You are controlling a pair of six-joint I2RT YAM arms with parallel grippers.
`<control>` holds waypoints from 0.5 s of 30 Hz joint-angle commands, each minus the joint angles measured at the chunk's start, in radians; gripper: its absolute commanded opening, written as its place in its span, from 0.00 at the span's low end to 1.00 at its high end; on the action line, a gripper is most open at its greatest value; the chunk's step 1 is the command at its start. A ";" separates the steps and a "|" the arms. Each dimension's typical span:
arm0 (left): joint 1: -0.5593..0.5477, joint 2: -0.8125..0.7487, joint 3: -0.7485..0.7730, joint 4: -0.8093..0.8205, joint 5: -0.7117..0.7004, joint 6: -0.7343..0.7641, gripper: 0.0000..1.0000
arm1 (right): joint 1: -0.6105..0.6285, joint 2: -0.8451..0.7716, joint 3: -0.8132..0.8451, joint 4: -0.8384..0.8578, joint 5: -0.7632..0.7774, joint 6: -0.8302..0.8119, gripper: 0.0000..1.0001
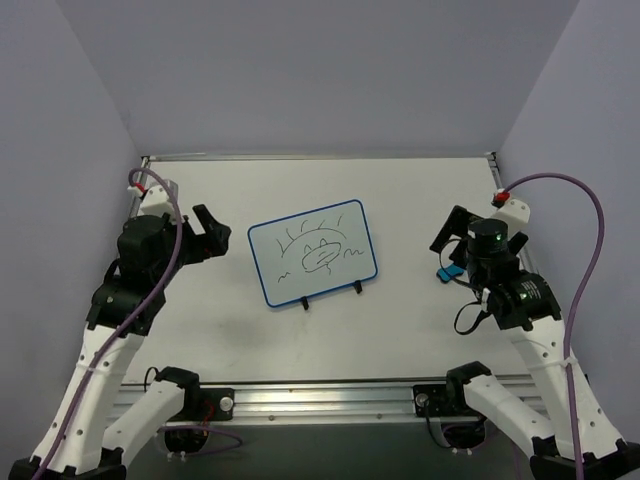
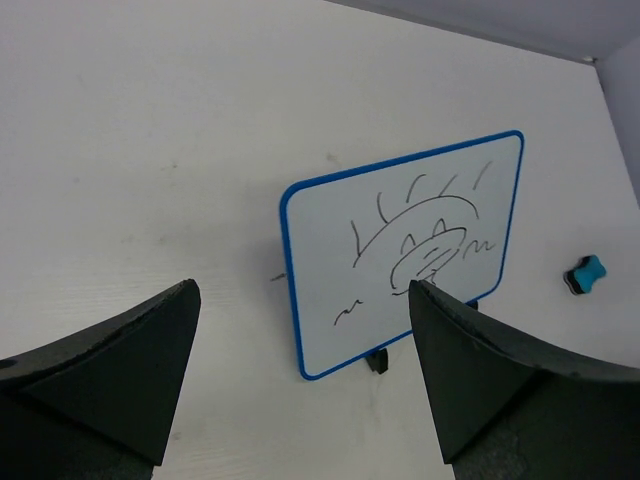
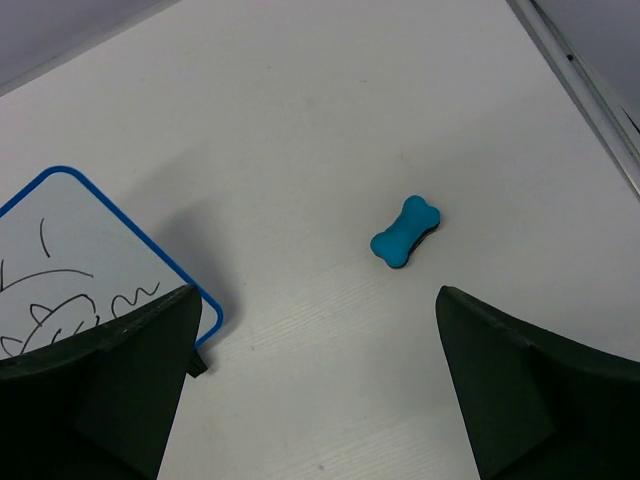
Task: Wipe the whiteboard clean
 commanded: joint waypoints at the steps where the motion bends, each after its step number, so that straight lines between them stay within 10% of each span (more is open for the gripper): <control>1: 0.005 0.100 0.005 0.275 0.261 0.003 0.94 | 0.008 -0.036 -0.015 0.069 -0.072 -0.050 1.00; 15: 0.267 0.711 0.260 0.284 0.916 0.028 0.94 | 0.009 -0.069 0.005 0.061 -0.209 -0.116 1.00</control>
